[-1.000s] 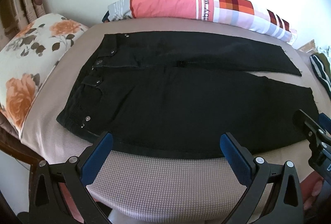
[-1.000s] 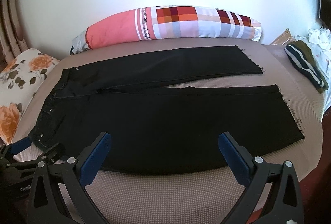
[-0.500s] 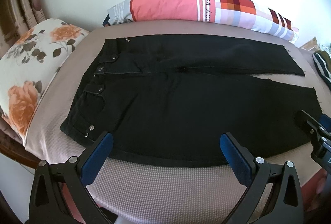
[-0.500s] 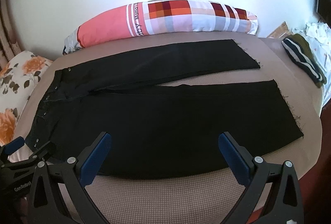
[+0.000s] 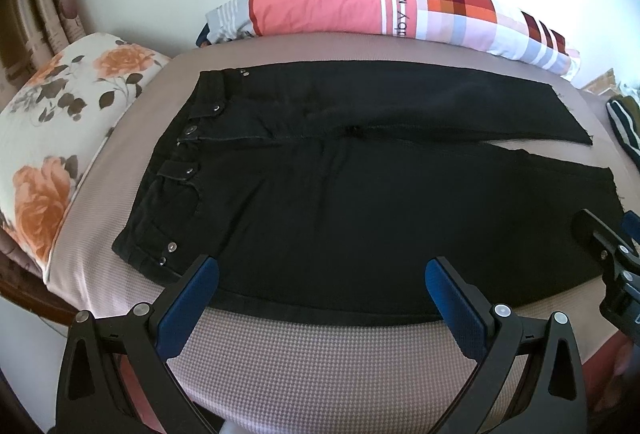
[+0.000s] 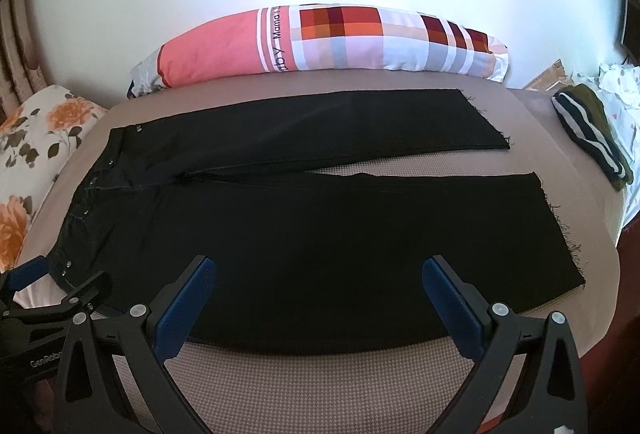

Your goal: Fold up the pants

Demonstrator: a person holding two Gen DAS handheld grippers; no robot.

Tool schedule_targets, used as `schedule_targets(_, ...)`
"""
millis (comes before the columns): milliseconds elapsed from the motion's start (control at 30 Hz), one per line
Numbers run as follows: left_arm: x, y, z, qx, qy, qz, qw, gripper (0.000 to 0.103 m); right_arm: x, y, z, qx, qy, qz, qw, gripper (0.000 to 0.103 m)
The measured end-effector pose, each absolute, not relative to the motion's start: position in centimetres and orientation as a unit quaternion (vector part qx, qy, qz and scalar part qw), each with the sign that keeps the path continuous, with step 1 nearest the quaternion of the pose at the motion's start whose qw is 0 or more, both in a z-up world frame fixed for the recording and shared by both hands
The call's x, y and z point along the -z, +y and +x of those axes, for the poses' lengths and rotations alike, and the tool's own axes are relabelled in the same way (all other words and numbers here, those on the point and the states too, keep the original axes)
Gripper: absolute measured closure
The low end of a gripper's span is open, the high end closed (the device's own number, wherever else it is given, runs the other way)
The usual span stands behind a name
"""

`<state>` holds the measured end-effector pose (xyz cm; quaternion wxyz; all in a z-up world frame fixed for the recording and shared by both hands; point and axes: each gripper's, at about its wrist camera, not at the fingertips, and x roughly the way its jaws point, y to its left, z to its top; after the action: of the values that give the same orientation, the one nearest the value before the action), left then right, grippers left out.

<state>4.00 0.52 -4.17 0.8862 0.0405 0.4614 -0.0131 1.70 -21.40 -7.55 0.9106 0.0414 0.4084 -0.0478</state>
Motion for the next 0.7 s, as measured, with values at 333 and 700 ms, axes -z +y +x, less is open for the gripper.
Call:
schedule_targets(333, 4.41, 0.26, 4.01, 0.012, 0.465, 0.040, 0.884, 0.001, 7.72, -21.38, 1.60, 0.051, 0.409, 0.044, 0.910, 0.000)
schedule_targets(700, 4.47, 0.17, 4.06, 0.009, 0.466, 0.040, 0.884, 0.001, 7.79, -21.26, 1.62, 0.054, 0.410, 0.040, 0.909, 0.000)
